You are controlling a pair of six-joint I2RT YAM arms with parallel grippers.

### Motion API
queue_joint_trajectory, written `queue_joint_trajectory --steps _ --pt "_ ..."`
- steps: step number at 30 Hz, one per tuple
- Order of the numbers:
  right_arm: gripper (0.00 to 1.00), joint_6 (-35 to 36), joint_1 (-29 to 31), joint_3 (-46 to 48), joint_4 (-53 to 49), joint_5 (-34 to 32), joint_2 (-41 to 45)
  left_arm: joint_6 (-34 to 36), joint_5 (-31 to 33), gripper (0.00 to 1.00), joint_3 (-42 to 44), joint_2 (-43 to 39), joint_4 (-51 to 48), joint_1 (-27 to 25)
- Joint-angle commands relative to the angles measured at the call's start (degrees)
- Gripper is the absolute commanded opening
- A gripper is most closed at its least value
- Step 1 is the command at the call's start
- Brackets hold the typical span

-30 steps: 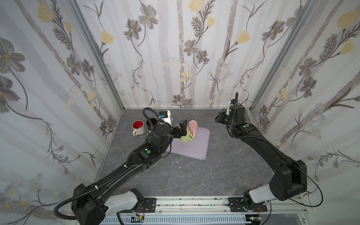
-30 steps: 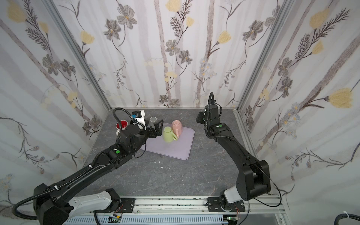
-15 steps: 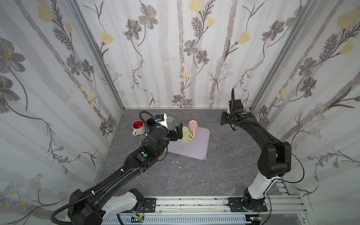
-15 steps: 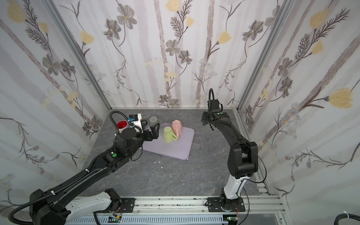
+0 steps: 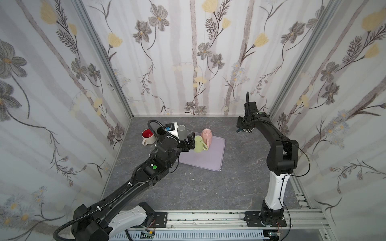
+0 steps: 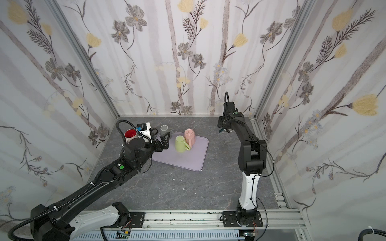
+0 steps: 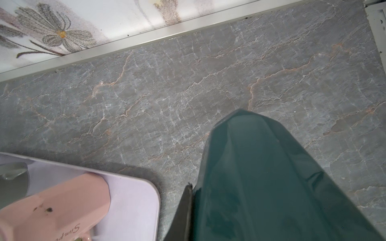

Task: Turn the mug right side up
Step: 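Set the dark green mug upright near the far wall and open the right gripper, then move the right gripper back over the upside-down pink mug on the tray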

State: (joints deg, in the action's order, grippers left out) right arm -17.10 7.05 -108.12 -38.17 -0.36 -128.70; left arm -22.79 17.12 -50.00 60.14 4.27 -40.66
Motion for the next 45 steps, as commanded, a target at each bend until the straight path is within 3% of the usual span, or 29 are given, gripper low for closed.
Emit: queue_joint_trajectory --steps 1,7,17,20,22,25,34,45 --pt "0.0 2.11 -0.13 -4.0 -1.68 -0.1 -2.42 -0.76 0.64 1.0 0.16 -0.59 2.05 0.15" --pt "0.0 3.12 -0.63 -9.12 -5.32 0.04 -6.63 -1.03 0.67 1.0 0.59 -1.07 2.48 0.29" --pt "0.02 4.23 -1.07 -9.66 -6.64 2.64 -9.75 -1.55 0.4 1.0 1.21 -1.74 2.93 0.44" --pt "0.17 4.44 -1.15 -9.66 -6.73 3.14 -10.34 -1.74 0.19 1.0 1.24 -1.69 3.09 0.41" --pt "0.39 4.6 -1.22 -9.66 -6.78 3.07 -10.51 -1.72 0.09 1.0 1.24 -1.78 3.11 0.37" --pt "0.57 4.79 -1.42 -9.98 -6.83 3.26 -10.43 -1.82 0.17 1.0 1.4 -2.02 3.2 0.41" --pt "0.63 5.33 -1.68 -14.78 -7.83 0.84 -10.89 -2.14 0.05 1.0 1.91 -2.09 3.86 0.41" --pt "0.63 5.5 -1.59 -17.15 -8.24 0.77 -11.13 -2.35 -0.49 1.0 2.13 -1.91 4.43 0.48"
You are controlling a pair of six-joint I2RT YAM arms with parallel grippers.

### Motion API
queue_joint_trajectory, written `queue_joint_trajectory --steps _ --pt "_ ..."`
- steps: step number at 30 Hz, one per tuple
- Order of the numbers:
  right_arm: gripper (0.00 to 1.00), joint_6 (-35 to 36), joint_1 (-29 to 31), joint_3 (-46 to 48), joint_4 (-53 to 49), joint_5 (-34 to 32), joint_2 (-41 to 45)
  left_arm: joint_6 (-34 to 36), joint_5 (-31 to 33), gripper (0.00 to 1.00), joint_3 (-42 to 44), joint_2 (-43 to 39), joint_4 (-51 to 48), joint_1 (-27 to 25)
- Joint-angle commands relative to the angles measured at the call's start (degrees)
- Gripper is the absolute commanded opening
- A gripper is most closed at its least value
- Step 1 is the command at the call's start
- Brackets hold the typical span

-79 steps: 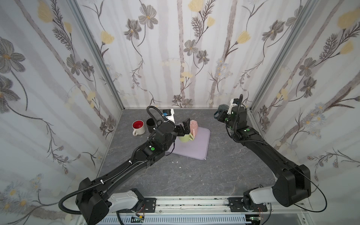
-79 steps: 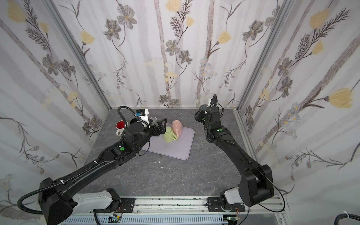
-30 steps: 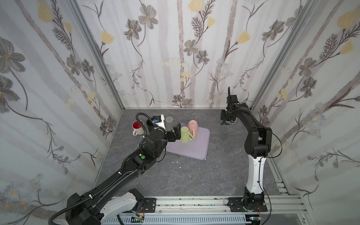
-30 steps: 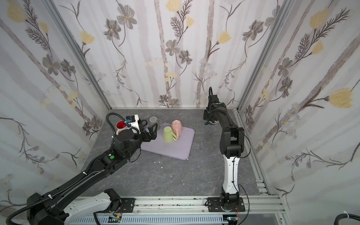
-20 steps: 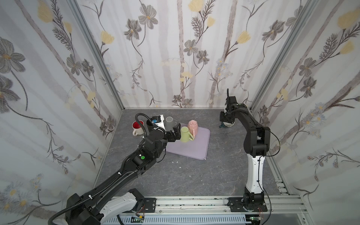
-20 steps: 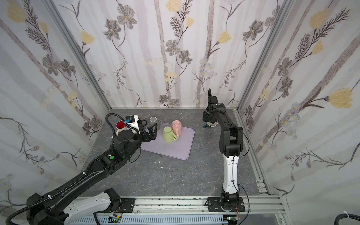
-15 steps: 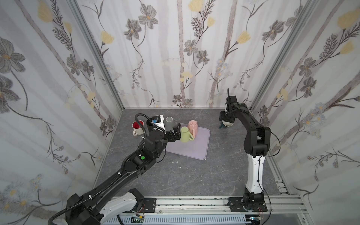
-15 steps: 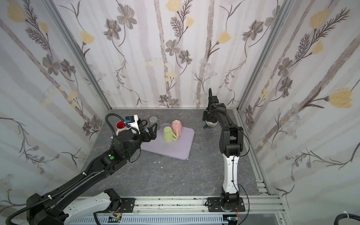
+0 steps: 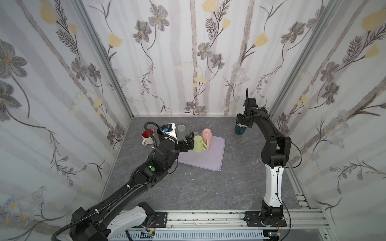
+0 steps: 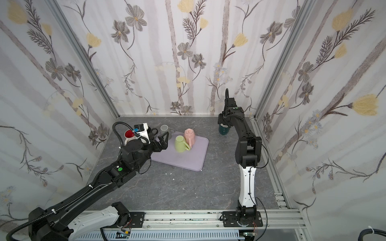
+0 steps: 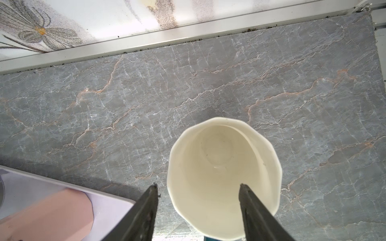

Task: Turn the mug right side up
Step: 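Move the right gripper back over the upside-down pink mug on the tray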

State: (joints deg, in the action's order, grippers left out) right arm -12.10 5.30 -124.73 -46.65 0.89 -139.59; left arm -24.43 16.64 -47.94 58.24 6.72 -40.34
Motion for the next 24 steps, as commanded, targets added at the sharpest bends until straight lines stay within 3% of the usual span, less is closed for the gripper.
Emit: queue_joint_trajectory --steps 1,9,15,19,24 --pt "0.63 0.5 0.24 -0.52 0.24 -0.15 -0.01 -0.71 0.03 1.0 0.09 -0.03 2.06 0.08" --pt "0.63 1.32 3.42 0.23 2.4 -2.25 5.71 -0.15 0.47 1.0 -0.36 0.96 1.52 0.15" --pt "0.64 1.73 9.2 4.12 5.1 -5.04 12.19 -0.09 0.8 1.0 -0.27 1.61 1.12 0.17" --pt "0.64 0.82 15.35 13.36 10.02 -5.85 17.71 -0.09 1.31 1.0 -0.26 1.87 0.38 0.25" --pt "0.62 -4.13 22.39 27.97 20.85 -0.89 24.91 -0.35 2.77 1.0 0.44 1.97 -0.86 0.41"
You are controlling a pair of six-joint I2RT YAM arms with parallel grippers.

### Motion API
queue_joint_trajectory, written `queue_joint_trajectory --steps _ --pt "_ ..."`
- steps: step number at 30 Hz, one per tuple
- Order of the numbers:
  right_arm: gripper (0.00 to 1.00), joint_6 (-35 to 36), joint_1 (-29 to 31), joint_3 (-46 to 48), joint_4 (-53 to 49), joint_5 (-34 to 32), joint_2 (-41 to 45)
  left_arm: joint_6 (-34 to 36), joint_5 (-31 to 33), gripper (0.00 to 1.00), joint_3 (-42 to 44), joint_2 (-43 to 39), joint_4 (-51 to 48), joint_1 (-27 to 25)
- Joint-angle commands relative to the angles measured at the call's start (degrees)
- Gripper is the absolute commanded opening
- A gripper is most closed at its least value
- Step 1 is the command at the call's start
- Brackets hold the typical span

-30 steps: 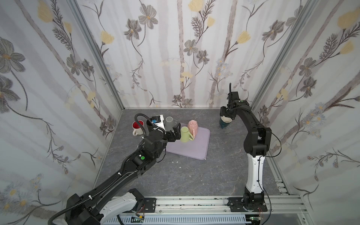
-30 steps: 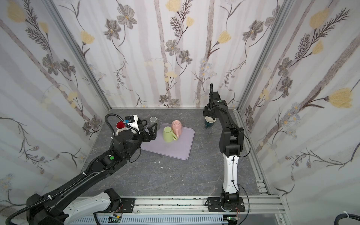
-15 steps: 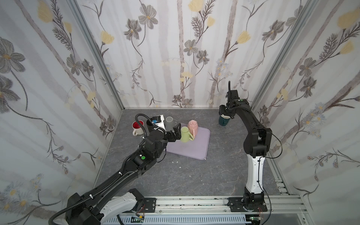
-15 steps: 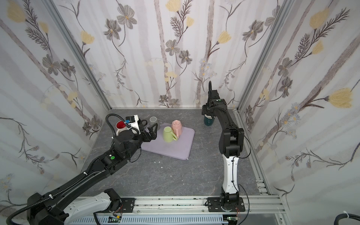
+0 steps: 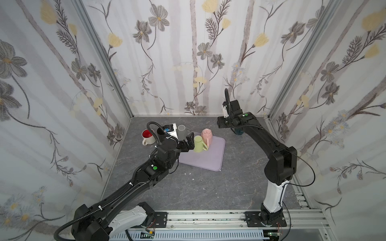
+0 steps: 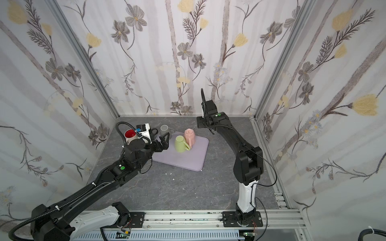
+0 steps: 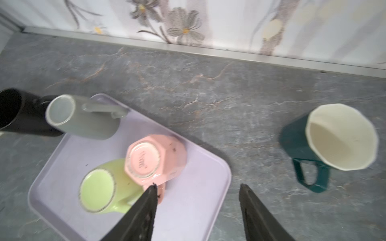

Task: Turn the mug right side up
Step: 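Move the right gripper back over the upside-down pink mug on the tray, then lower the open right gripper onto the light green mug's handle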

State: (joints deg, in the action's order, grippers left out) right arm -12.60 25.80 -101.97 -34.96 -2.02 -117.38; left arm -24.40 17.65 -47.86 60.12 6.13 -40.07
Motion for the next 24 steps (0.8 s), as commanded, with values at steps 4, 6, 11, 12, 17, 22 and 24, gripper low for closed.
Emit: queue_joint_trajectory --steps 4,6,11,12,17,22,24 --pt "0.62 -8.52 5.51 15.66 18.75 2.31 6.9 -0.73 1.56 1.0 0.83 -0.04 -0.85 0.26" --pt "0.62 -9.25 6.72 18.5 21.36 1.76 7.43 -0.82 1.18 1.0 0.92 0.0 -1.03 0.18" --pt "0.63 -10.91 7.22 21.31 22.87 1.39 6.03 -0.82 0.87 1.0 1.02 0.26 -2.37 0.35" --pt "0.64 -11.12 7.27 21.63 23.23 1.4 5.94 -0.72 0.87 1.0 1.1 0.06 -2.73 0.34" --pt "0.65 -12.29 7.4 23.37 25.33 1.23 6.49 -0.39 1.15 1.0 2.81 -1.55 -3.19 0.36" --pt "0.66 -13.08 7.44 23.53 25.72 1.19 6.05 0.84 0.04 1.0 4.8 -2.19 -5.16 0.35" --pt "0.66 -13.15 7.56 23.77 25.82 0.86 5.98 0.91 0.44 1.0 6.52 -2.2 -4.61 0.35"
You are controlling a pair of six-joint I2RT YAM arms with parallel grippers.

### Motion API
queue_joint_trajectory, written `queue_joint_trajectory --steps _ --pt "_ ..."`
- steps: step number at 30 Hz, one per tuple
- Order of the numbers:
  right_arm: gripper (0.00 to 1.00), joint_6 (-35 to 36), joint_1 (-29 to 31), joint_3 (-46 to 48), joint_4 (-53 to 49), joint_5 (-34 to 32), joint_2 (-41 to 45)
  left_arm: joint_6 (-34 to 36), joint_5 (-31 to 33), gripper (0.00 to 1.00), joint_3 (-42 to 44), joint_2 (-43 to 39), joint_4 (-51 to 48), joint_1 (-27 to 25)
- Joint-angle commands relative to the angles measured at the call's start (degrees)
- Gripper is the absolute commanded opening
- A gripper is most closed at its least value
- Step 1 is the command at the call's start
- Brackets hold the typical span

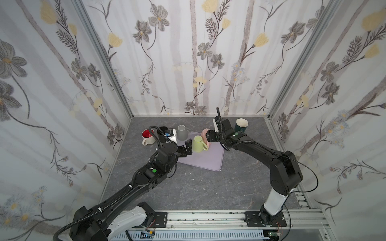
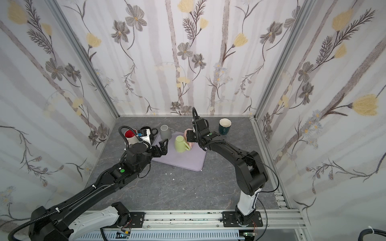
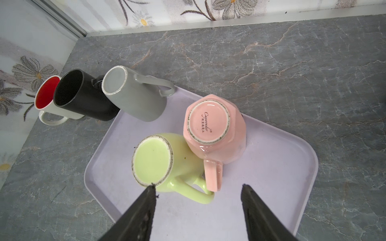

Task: Turn the mug right side up
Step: 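Lower the open right gripper onto the light green mug's handle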

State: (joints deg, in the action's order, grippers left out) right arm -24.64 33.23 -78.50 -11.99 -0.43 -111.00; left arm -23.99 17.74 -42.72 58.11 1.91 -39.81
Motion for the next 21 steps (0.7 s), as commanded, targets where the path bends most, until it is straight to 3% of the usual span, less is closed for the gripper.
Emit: queue_joint_trajectory --steps 1,9,16,21 --pt "0.66 -1.17 0.15 0.41 3.09 -1.04 -0.45 0.83 0.26 1.0 1.86 -0.02 0.1 0.08" --pt "0.63 -2.36 1.04 0.01 4.25 -0.54 -2.41 0.41 -1.54 1.0 1.28 1.17 -0.17 0.08" --pt "0.51 -2.57 2.39 0.52 4.17 -1.2 -4.03 -0.44 -3.15 1.0 1.27 3.1 0.55 0.04" --pt "0.5 -0.72 3.39 1.25 4.61 0.15 -4.7 -0.51 -3.33 1.0 1.23 3.85 0.98 0.06"
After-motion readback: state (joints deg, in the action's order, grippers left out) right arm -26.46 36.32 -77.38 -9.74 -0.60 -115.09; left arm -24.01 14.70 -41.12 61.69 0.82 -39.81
